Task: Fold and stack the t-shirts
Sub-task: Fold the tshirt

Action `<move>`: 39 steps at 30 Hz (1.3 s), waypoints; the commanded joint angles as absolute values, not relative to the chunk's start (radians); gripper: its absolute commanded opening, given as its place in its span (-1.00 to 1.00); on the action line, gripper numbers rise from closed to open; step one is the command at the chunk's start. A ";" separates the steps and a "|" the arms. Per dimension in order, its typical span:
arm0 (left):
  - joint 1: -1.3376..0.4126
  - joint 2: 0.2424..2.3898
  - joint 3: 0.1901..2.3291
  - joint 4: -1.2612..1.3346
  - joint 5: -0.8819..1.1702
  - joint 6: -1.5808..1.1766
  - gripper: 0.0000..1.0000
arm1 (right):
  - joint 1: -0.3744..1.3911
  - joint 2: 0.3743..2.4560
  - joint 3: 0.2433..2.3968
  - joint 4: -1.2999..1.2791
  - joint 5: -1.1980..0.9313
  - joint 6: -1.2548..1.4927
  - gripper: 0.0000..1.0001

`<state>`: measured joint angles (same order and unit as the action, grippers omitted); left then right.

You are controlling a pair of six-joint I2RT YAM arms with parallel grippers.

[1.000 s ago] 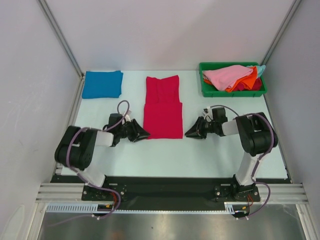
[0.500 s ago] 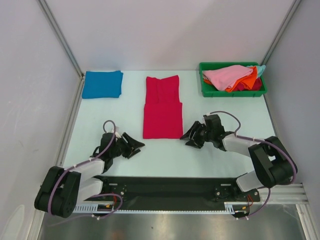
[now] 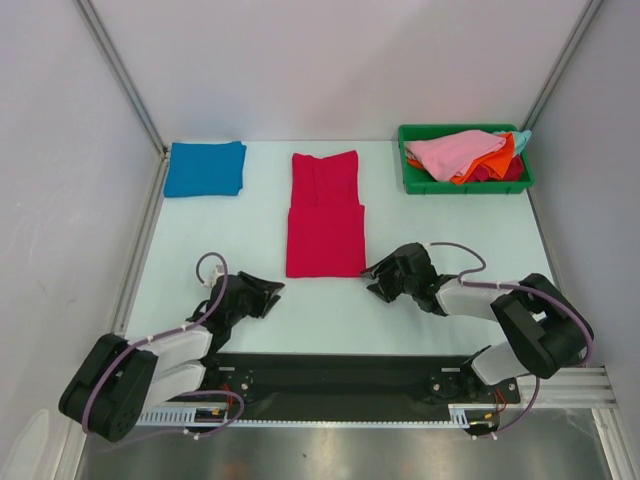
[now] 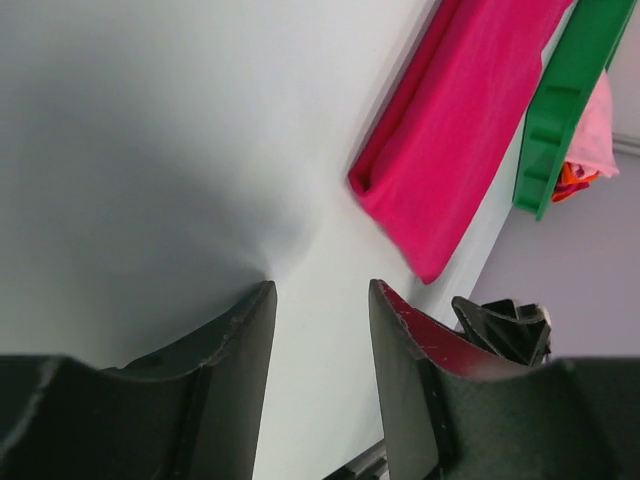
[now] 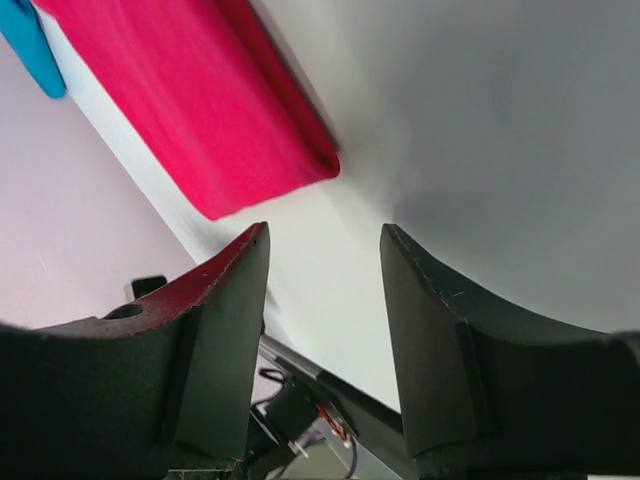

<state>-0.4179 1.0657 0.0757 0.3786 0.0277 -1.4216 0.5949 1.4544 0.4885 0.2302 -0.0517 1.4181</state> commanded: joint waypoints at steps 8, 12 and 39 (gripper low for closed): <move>-0.426 1.250 0.176 0.436 -0.035 -1.419 -0.05 | 0.600 1.537 0.494 0.301 0.012 1.500 0.04; -0.426 1.327 0.231 0.431 -0.008 -1.445 -0.23 | 0.600 1.571 0.489 0.342 0.012 1.537 0.03; -0.426 1.473 0.350 0.324 -0.008 -1.485 -0.44 | 0.566 1.649 0.592 0.222 -0.008 1.551 -0.23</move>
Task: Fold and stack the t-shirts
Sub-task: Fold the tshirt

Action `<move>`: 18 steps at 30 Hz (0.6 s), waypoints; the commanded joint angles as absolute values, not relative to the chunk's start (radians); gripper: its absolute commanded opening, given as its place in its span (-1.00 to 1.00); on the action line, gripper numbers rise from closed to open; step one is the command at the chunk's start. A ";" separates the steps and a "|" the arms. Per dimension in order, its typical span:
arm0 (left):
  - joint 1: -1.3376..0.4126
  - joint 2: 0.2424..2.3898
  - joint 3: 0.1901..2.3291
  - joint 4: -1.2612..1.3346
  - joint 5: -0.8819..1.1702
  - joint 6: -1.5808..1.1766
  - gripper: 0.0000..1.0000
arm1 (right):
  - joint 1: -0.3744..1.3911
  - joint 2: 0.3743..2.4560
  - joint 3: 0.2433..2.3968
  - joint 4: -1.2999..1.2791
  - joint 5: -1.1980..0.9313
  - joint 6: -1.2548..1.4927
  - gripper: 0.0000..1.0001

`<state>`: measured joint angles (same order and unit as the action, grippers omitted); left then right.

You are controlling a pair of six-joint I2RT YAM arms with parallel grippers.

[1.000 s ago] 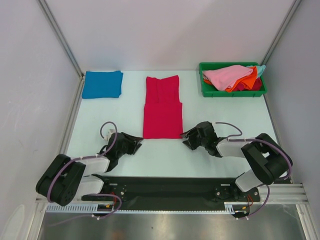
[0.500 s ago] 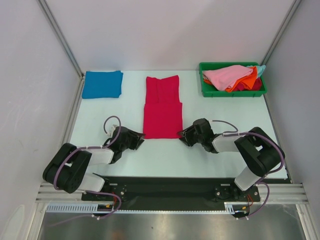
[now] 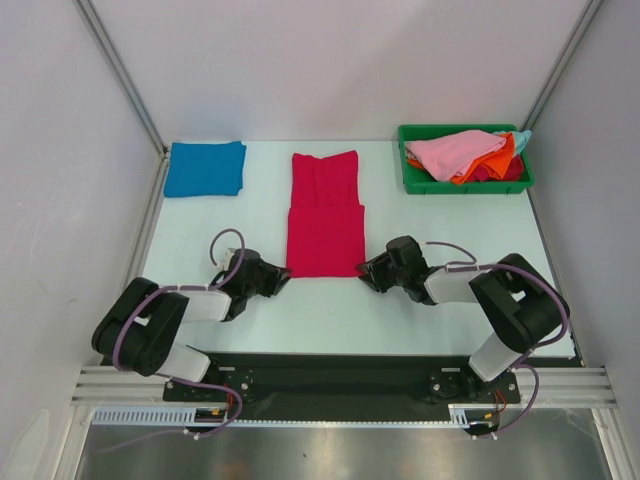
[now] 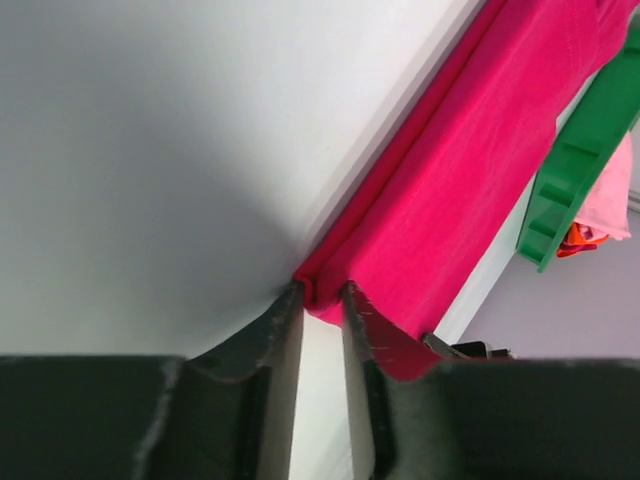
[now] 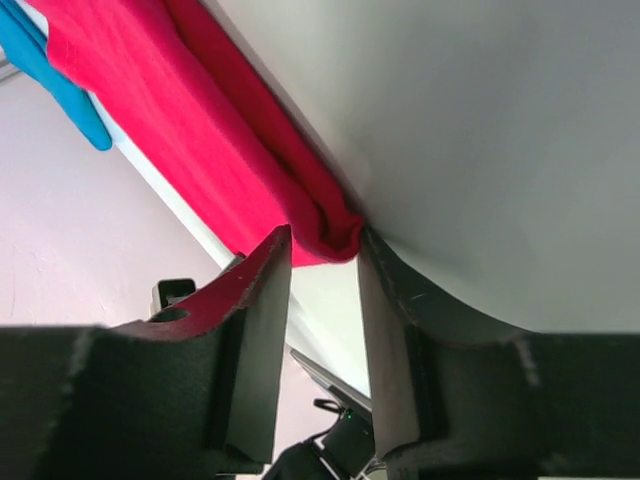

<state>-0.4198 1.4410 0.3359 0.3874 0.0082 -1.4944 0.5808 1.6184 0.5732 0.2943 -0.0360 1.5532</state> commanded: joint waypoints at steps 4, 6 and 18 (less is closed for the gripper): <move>-0.426 1.512 0.362 0.354 0.023 -1.480 -0.70 | 0.551 1.660 0.601 0.222 -0.031 1.529 -0.48; -0.426 1.523 0.379 0.351 0.032 -1.467 -1.00 | 0.548 1.658 0.604 0.216 -0.041 1.513 -0.68; -0.440 1.343 0.324 0.276 0.049 -1.408 -0.99 | 0.486 1.530 0.571 0.158 -0.126 1.258 -1.00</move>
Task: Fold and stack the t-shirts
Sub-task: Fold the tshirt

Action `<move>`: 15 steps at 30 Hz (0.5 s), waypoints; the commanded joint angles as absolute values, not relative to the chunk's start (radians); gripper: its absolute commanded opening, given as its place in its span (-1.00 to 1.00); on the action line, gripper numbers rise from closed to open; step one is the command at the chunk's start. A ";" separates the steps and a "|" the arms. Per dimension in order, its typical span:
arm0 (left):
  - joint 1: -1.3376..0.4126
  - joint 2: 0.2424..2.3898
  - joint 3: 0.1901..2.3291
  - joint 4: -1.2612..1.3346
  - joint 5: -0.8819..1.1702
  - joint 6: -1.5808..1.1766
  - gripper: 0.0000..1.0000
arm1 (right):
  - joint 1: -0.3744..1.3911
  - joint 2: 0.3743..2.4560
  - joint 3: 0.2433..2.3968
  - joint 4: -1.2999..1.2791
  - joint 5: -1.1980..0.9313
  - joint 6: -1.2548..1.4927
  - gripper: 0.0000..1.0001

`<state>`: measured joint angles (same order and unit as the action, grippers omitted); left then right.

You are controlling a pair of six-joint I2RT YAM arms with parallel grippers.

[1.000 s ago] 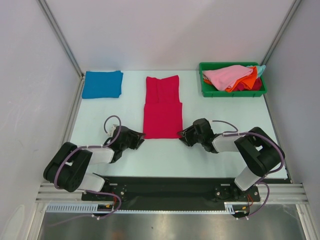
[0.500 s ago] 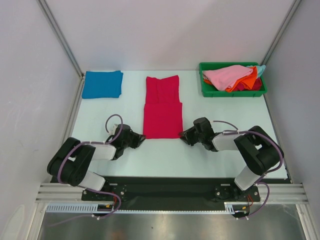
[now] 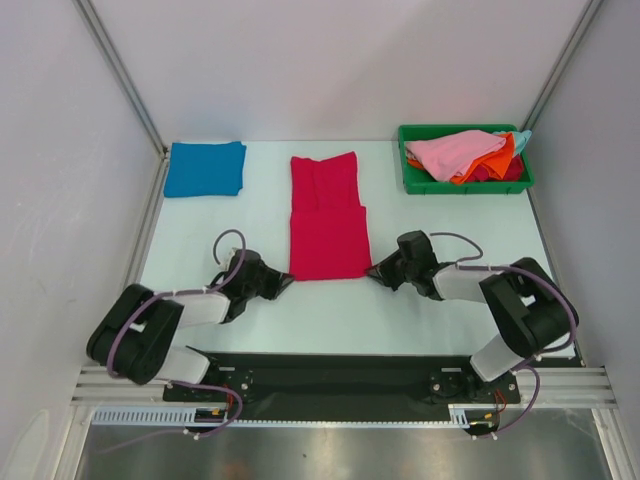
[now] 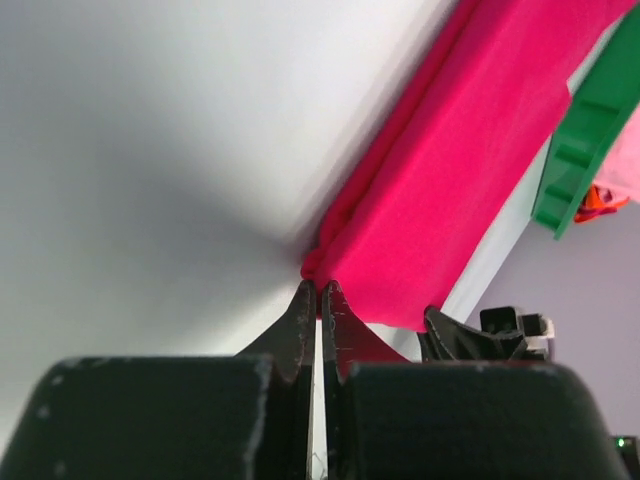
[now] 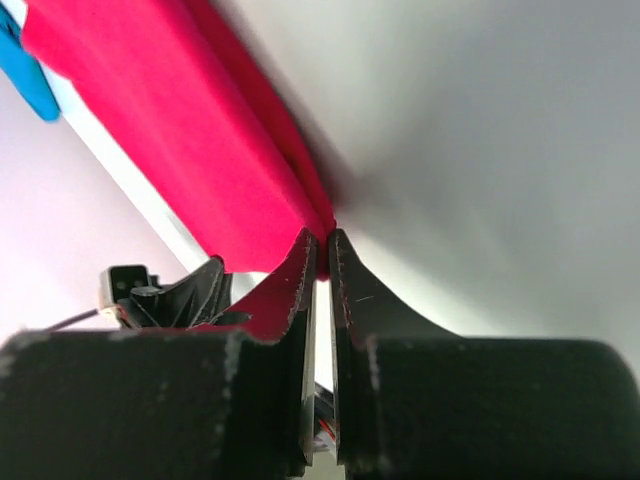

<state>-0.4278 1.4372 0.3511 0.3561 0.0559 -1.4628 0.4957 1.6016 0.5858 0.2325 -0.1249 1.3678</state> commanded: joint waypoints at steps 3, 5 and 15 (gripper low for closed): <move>-0.448 1.255 0.252 0.267 0.066 -1.436 -0.99 | 0.500 1.470 0.552 0.100 -0.129 1.209 -1.00; -0.465 1.201 0.212 0.244 0.064 -1.442 -1.00 | 0.500 1.433 0.539 0.086 -0.144 1.197 -1.00; -0.571 0.648 0.120 -0.131 0.052 -1.459 -0.99 | 0.638 1.101 0.439 -0.092 -0.077 1.239 -1.00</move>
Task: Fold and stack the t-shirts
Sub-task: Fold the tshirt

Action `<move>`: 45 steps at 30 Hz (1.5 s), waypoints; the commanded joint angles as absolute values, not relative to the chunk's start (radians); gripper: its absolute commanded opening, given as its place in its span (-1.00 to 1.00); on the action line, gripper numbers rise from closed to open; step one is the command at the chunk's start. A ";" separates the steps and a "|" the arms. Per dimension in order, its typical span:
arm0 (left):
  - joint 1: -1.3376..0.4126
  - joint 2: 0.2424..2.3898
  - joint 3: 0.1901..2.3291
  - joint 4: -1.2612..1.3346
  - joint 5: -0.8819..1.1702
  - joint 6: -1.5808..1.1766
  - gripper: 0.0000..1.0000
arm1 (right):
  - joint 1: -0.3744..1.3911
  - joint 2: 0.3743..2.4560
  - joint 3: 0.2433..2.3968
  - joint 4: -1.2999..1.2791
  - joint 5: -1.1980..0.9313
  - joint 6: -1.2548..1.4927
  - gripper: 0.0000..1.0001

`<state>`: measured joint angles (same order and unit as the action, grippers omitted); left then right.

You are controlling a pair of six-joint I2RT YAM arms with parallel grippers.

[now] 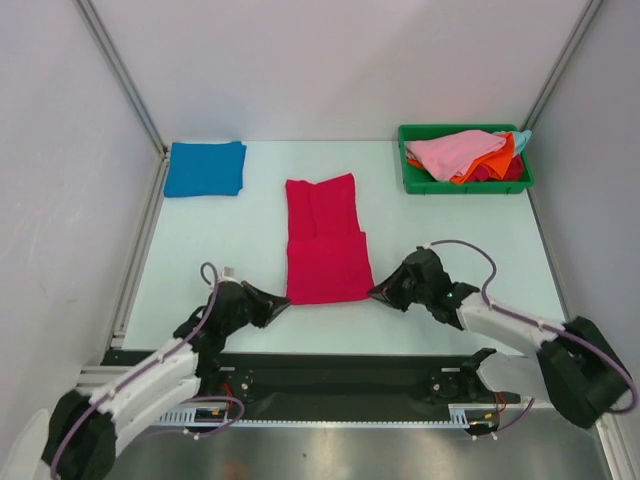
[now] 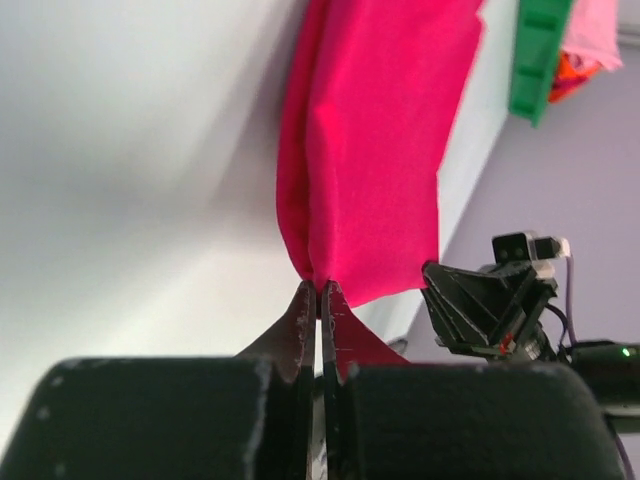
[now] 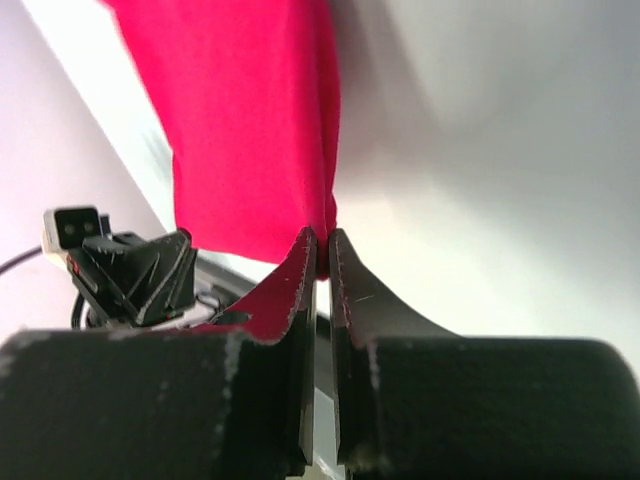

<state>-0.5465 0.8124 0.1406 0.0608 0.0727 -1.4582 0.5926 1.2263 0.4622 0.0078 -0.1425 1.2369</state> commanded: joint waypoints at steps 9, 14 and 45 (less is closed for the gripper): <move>-0.591 0.016 0.081 -0.693 0.132 -1.502 -1.00 | 0.810 0.750 0.379 -0.406 0.038 1.371 -1.00; -0.594 -0.071 0.152 -0.824 0.156 -1.496 -0.99 | 0.923 0.677 0.403 -0.495 0.081 1.407 -1.00; -0.190 1.538 1.233 -0.440 0.445 -0.773 -0.99 | 0.357 1.818 1.460 -0.531 -0.485 0.815 -1.00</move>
